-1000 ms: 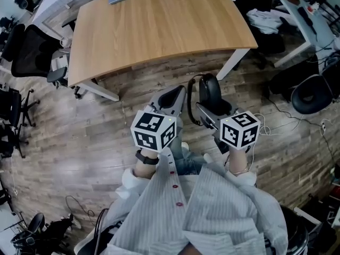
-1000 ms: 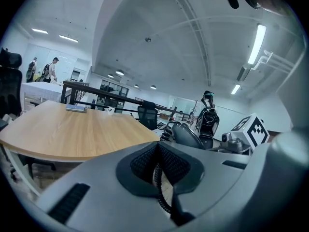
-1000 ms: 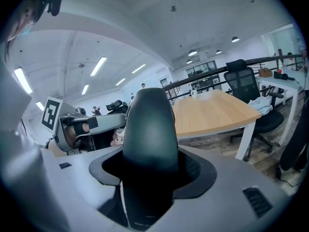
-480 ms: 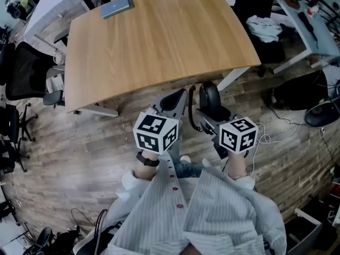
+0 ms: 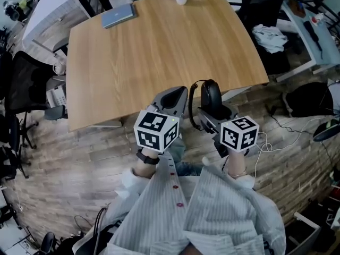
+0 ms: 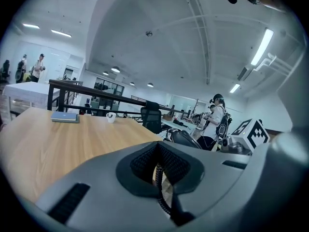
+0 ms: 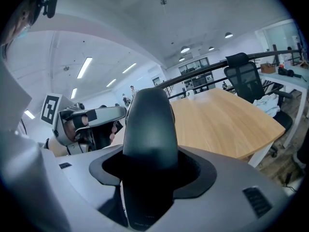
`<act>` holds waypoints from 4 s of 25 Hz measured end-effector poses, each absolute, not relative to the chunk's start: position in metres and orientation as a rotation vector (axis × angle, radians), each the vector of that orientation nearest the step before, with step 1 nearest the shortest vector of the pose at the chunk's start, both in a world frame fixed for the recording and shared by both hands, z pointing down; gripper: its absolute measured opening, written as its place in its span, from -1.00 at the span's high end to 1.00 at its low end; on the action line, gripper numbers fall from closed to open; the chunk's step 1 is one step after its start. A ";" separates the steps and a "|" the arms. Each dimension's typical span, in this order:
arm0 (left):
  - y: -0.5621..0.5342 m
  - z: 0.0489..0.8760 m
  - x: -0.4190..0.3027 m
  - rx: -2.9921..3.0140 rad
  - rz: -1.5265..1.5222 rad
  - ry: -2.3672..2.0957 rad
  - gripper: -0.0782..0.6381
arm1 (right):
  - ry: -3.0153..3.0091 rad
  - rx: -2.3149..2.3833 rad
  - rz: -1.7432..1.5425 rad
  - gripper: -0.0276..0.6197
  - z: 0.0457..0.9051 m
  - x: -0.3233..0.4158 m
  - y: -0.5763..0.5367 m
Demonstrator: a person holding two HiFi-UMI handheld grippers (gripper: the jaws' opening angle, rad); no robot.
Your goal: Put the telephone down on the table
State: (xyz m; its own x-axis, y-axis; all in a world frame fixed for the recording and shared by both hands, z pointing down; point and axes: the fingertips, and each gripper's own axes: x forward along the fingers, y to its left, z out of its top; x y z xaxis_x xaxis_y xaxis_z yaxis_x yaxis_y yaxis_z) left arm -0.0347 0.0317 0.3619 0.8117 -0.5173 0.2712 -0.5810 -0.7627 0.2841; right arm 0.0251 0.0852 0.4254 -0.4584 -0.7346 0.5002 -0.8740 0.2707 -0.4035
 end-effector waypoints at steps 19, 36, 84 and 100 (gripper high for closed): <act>-0.027 0.381 -0.035 2.620 0.278 -0.760 0.76 | -2.266 1.535 0.995 0.00 0.440 0.025 0.032; -0.119 0.394 0.041 2.589 0.327 -0.841 0.76 | -2.321 1.399 1.018 0.00 0.450 0.089 -0.067; -0.227 0.388 0.100 2.424 0.296 -1.162 0.76 | -2.354 1.001 0.959 0.00 0.447 0.162 -0.191; -0.227 0.438 0.076 2.329 0.357 -1.162 0.76 | -2.244 0.896 0.988 0.00 0.492 0.151 -0.200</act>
State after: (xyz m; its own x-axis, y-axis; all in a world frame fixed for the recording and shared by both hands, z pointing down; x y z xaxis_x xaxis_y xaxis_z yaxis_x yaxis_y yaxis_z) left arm 0.0761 -0.2275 0.4376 0.5994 -0.6666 0.4431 -0.8004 -0.5047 0.3235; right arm 0.1509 -0.2002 0.4916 -0.6431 -0.3575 0.6772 -0.7409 0.5141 -0.4322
